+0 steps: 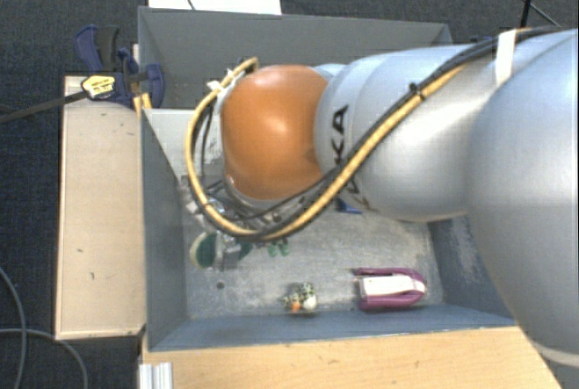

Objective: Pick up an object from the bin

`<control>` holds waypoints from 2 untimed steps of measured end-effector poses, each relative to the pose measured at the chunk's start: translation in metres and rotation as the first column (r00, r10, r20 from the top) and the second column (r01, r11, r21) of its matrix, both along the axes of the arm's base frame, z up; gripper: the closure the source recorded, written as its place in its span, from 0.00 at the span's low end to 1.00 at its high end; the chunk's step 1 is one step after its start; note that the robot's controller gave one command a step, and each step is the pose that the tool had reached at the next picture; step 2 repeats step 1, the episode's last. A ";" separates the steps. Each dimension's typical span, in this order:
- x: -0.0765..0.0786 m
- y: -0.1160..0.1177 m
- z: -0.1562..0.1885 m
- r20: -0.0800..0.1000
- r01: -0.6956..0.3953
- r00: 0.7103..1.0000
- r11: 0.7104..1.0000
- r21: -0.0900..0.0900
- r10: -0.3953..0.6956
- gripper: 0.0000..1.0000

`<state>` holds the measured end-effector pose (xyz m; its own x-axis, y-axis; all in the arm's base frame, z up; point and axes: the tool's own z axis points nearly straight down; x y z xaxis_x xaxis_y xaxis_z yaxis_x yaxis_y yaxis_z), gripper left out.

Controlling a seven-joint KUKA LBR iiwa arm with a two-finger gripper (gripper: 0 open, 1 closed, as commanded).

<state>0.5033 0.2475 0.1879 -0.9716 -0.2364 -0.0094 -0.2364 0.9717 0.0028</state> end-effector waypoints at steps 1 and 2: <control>0.047 -0.011 0.065 0.004 0.016 1.000 1.000 0.000 -0.016 1.00; 0.047 -0.011 0.065 0.004 0.016 1.000 1.000 0.000 -0.016 1.00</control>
Offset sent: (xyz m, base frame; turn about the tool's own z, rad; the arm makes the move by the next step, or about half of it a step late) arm 0.0429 -0.0108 0.0602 0.0113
